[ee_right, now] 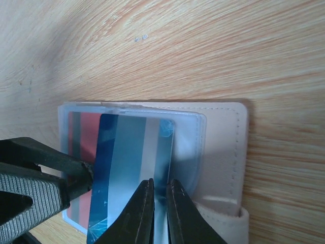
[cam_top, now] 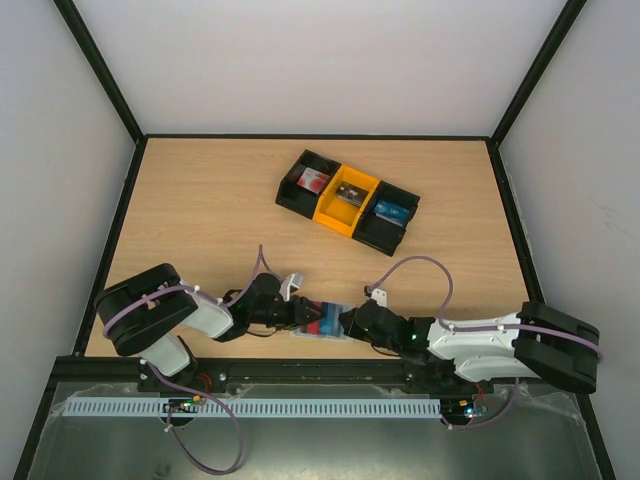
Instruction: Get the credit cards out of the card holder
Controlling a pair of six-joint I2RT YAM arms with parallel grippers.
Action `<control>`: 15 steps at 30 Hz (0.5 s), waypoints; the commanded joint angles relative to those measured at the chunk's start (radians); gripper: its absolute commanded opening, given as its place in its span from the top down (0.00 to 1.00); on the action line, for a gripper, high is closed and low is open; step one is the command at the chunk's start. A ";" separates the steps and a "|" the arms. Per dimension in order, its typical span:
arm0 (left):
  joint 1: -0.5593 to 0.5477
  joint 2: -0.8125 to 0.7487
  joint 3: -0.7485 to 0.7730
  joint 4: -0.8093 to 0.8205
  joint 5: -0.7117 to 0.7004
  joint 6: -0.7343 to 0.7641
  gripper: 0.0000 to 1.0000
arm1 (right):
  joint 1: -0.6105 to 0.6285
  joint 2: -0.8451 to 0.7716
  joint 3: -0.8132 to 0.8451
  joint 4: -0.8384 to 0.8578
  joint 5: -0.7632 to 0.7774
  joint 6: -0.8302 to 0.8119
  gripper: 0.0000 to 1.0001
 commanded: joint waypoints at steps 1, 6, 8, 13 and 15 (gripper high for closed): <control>-0.011 0.023 0.011 0.029 0.001 -0.014 0.65 | 0.003 0.077 -0.043 0.053 -0.052 0.020 0.91; -0.014 0.034 0.019 0.032 -0.001 -0.020 0.64 | 0.003 0.116 -0.056 0.089 -0.060 0.022 0.92; -0.014 0.036 0.017 0.041 0.001 -0.024 0.67 | 0.003 0.123 -0.058 0.097 -0.060 0.020 0.93; -0.013 0.033 0.012 0.049 0.001 -0.027 0.89 | 0.003 0.125 -0.060 0.096 -0.053 0.021 0.93; -0.010 0.018 0.007 0.044 0.001 -0.024 0.97 | 0.003 0.124 -0.061 0.091 -0.049 0.020 0.93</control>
